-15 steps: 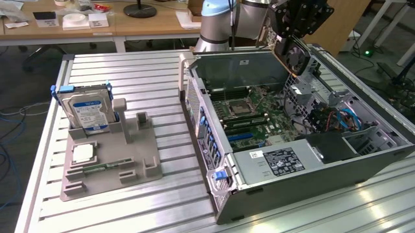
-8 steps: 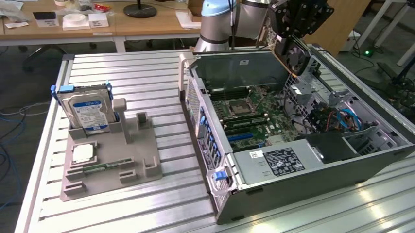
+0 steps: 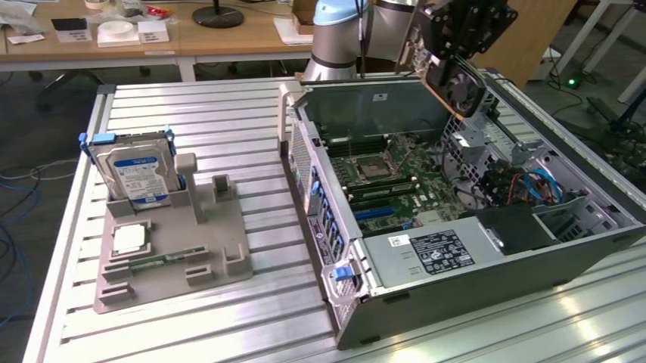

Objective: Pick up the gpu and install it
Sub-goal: 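Insert the gpu into the slot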

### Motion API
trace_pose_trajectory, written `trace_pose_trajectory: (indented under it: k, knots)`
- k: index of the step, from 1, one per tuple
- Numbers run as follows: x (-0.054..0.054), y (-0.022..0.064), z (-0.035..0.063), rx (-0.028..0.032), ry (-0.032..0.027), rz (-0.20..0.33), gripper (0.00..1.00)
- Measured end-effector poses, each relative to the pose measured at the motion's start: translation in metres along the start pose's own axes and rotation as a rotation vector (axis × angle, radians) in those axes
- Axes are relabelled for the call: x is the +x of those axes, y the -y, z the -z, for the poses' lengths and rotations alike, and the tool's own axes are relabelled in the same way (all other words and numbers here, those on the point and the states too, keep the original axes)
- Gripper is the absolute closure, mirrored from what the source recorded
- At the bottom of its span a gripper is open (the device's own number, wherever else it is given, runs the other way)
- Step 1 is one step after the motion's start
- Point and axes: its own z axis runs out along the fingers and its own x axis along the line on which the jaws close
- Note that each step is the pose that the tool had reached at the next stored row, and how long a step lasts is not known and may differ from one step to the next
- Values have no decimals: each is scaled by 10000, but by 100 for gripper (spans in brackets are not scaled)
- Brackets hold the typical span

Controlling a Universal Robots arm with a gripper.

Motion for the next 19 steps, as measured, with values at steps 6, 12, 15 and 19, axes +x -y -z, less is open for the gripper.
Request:
trace_pose_trajectory:
  k: [6, 12, 15, 19]
  knots:
    - [0, 0, 0, -1, -14, 1089, 72]
    - [0, 0, -2, -3, -31, 2545, 72]
    - [0, 0, -3, -4, -38, 3084, 72]
    - [0, 0, -7, -4, -43, 3814, 72]
